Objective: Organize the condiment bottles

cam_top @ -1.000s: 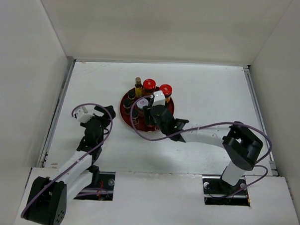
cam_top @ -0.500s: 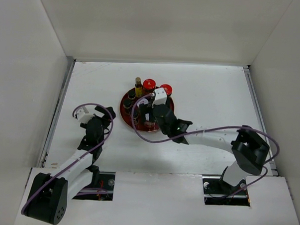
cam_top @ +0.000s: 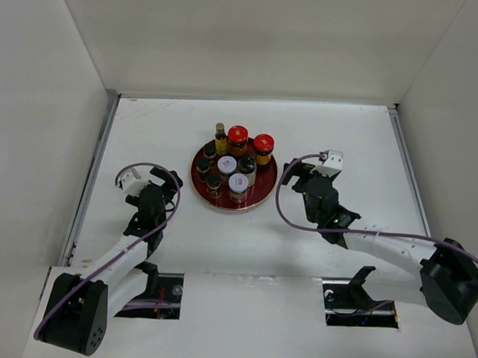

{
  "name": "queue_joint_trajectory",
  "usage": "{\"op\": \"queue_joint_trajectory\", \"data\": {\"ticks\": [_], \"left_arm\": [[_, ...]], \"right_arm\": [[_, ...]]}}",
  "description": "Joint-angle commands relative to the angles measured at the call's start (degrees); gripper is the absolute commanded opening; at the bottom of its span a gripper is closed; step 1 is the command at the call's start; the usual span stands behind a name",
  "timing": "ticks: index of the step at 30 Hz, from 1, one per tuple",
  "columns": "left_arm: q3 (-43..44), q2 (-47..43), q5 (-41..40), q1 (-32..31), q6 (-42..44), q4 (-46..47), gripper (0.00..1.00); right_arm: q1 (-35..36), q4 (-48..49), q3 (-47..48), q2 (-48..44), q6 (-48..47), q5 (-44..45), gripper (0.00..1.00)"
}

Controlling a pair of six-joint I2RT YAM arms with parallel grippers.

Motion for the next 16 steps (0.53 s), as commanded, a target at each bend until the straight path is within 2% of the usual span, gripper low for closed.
{"op": "queue_joint_trajectory", "data": {"ticks": [1,5,10,16], "left_arm": [[5.5,2.0,-2.8,0.5,0.7,-5.3,1.0],[9.6,5.9,-2.3,1.1,0.4,-11.2,1.0],[15.4,7.0,-2.6,0.6,0.1,-20.4,1.0],[17.6,5.5,-2.8,-0.6,2.2,-23.4,1.0]], "right_arm": [[-3.6,2.2,-1.3,0.8,6.4,0.1,1.0],[-4.4,1.2,-1.5,3.4,9.9,-3.3,1.0],[-4.3,0.0,0.1,6.2,9.9,-5.9,1.0],[-4.2,-0.1,0.1,5.4,9.7,-6.0,1.0]]}}
